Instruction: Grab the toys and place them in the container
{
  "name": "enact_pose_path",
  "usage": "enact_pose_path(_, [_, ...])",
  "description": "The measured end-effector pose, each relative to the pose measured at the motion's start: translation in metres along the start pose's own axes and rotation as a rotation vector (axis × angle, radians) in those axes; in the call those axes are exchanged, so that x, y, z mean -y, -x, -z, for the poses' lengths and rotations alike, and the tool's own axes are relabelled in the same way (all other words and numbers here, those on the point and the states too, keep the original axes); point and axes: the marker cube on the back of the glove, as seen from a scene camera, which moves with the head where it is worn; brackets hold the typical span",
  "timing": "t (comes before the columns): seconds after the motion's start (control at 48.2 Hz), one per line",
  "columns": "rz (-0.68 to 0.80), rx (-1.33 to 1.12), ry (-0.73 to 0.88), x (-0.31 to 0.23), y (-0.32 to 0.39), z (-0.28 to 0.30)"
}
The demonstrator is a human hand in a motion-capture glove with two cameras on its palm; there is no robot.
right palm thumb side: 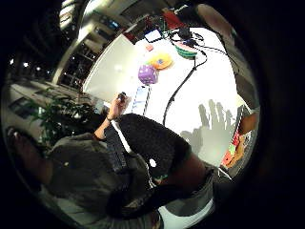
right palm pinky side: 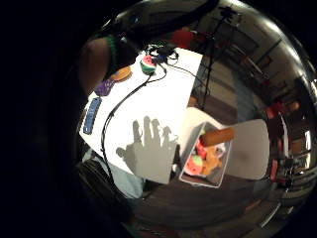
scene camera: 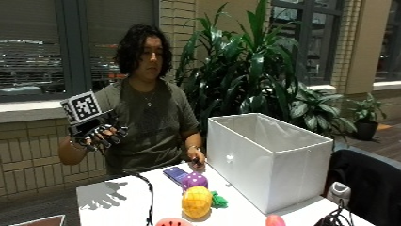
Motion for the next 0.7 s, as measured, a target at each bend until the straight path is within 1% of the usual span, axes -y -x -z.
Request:
enact_pose_path(0.207, [0.001, 0.018, -0.007, 0.016, 0.002, -0.004])
enact_pose_path(0.415, [-0.087, 0.040, 0.003, 0.040, 0.008, -0.019])
enact_pose_path(0.518, [-0.081, 0.026, -0.003, 0.065, 0.009, -0.030])
enact_pose_path(0.705, [-0.129, -0.005, -0.029, 0.125, 0.010, -0.069])
